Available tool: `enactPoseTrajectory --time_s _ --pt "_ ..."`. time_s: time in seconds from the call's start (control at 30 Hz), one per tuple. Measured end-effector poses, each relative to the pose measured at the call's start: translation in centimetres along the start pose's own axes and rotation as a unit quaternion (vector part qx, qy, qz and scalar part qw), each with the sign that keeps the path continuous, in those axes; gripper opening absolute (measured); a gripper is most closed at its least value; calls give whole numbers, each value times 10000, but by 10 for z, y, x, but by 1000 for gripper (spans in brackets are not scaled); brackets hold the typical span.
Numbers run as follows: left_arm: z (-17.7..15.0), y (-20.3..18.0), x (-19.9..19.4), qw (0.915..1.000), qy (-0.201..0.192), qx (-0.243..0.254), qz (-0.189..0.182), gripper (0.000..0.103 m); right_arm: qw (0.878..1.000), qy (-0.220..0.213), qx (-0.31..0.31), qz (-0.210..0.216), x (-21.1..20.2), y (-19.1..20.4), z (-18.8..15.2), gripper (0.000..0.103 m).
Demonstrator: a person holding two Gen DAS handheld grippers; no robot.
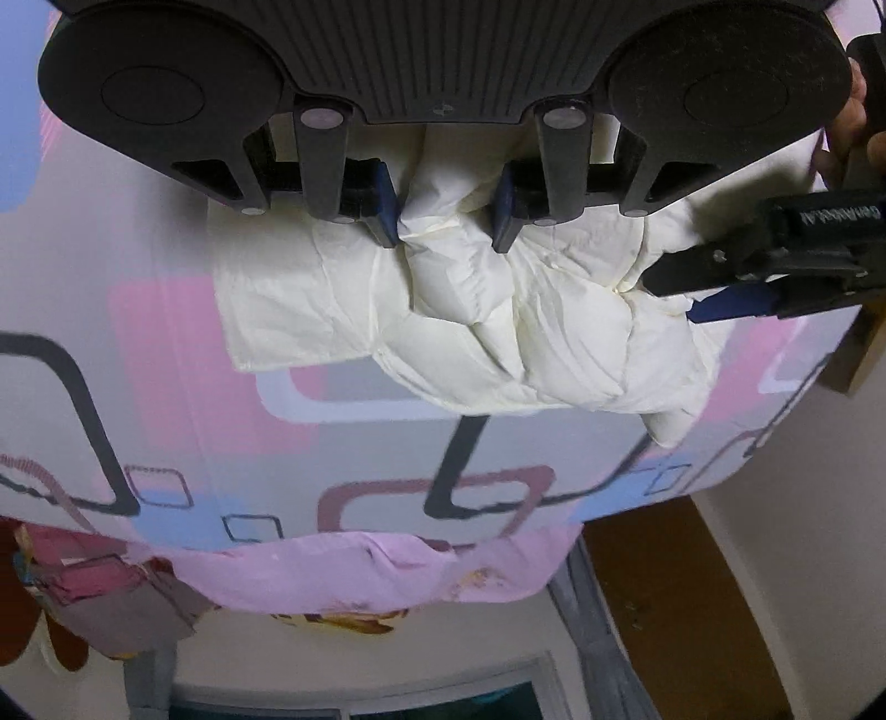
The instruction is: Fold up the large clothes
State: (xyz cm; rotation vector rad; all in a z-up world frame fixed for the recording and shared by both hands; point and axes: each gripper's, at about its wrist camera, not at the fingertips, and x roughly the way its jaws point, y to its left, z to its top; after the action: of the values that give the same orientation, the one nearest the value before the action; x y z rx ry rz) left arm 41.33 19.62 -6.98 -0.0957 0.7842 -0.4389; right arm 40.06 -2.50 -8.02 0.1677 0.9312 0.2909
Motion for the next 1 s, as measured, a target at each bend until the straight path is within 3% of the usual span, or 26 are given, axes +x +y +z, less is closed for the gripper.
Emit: enactPoseTrajectory --time_s 0.17,0.27,0.37,0.53,0.67,1.0 --pt "3 -6 -14 9998 53 183 92 64 9997 -186 165 -3 -25 -2 0 35" --pt "-2 -10 -57 9994 -215 37 -279 64 9981 -580 101 156 -70 0 -11 35" --pt "-22 -15 -91 9983 -342 -25 -465 64 9972 -670 54 317 -106 1 -31 35" --pt "-65 -26 -122 9988 -339 -266 -246 64 9970 -625 104 438 -140 -5 -78 35" --pt "-93 -47 -127 9994 -240 -233 -63 64 9964 -574 179 599 -141 -7 -106 35" --pt "-115 -64 -104 9985 -36 20 539 64 9990 -137 65 421 -105 -5 -128 34"
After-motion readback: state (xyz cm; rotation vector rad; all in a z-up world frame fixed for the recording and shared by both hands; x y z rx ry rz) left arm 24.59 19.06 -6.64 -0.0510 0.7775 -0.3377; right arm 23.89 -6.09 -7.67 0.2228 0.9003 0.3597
